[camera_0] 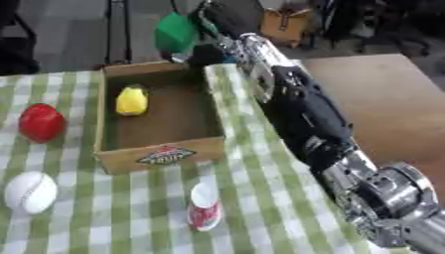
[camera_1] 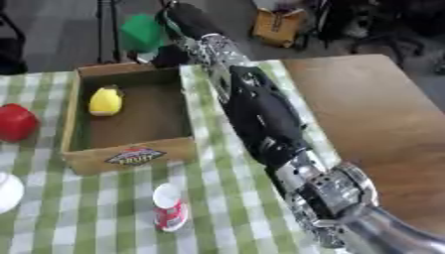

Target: Pick up objects on the table and place them in the box.

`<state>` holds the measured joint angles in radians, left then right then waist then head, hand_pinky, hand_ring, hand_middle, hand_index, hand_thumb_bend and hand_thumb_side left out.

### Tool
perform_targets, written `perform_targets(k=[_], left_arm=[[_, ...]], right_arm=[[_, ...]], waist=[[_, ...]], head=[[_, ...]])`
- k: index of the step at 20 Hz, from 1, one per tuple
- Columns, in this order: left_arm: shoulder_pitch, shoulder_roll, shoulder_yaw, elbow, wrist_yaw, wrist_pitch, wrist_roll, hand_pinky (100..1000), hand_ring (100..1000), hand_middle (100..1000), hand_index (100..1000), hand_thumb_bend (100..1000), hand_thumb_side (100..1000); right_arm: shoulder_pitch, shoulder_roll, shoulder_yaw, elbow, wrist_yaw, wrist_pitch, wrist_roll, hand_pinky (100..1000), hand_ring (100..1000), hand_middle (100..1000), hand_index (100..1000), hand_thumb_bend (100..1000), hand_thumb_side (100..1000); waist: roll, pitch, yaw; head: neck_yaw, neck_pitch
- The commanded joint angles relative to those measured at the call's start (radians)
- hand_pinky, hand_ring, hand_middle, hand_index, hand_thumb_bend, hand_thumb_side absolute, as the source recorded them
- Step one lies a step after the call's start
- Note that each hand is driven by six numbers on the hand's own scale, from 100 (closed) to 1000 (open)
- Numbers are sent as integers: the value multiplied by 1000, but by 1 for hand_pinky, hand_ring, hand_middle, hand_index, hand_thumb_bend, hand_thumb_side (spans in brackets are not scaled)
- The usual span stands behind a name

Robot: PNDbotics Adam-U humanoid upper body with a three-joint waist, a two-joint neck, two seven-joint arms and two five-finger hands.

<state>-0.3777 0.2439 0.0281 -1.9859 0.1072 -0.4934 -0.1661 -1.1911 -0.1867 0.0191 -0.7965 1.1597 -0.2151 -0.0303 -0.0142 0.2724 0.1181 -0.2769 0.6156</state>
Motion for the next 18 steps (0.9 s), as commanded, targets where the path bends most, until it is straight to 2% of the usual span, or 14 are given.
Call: perform_targets(k=[1, 7, 13, 14, 15, 16, 17, 18], left_arm=[[-14, 6, -1, -14, 5, -1, -4, 440, 618, 668, 723, 100, 985], [-16, 3, -2, -14, 5, -2, -7, 440, 618, 669, 723, 100, 986], [-17, 2, -2, -14, 5, -1, -8, 439, 618, 669, 724, 100, 986], [-17, 2, -2, -14, 5, -1, -9, 439, 618, 670, 724, 100, 986], [-17, 2, -3, -14, 5, -1, -9, 439, 618, 670, 724, 100, 986], [-17, 2, -3, -14, 5, -1, -9, 439, 618, 670, 724, 100, 986], [-17, 2, -3, -14, 5, 0, -10, 439, 618, 670, 724, 100, 986], [-17, 2, -3, -14, 5, 0, -10, 439, 618, 669, 723, 100, 986]], right_arm=[[-12, 15, -2, -19, 25, -4, 7, 773, 679, 346, 426, 330, 719], [26, 66, 10, -38, 68, -16, 14, 776, 682, 348, 428, 323, 715], [44, 88, 15, -43, 101, -25, 20, 778, 688, 355, 435, 339, 722], [45, 91, 21, -42, 107, -30, 25, 792, 756, 466, 555, 633, 907], [45, 91, 29, -42, 115, -40, 33, 792, 756, 466, 555, 633, 907], [44, 91, 34, -43, 122, -51, 42, 813, 813, 556, 684, 654, 1000], [43, 91, 40, -46, 130, -64, 51, 813, 813, 556, 684, 654, 1000], [42, 90, 42, -49, 138, -77, 60, 830, 847, 626, 756, 665, 1000]], waist=[[5, -15, 3], [10, -11, 1], [11, -10, 0], [10, -9, 0], [10, -9, 0], [10, -9, 0], [10, -9, -1], [10, -9, -2]], head=[[-5, -1], [-7, -12], [-8, -17], [-9, -17], [-9, -17], [-9, -17], [-9, -16], [-9, -15]])
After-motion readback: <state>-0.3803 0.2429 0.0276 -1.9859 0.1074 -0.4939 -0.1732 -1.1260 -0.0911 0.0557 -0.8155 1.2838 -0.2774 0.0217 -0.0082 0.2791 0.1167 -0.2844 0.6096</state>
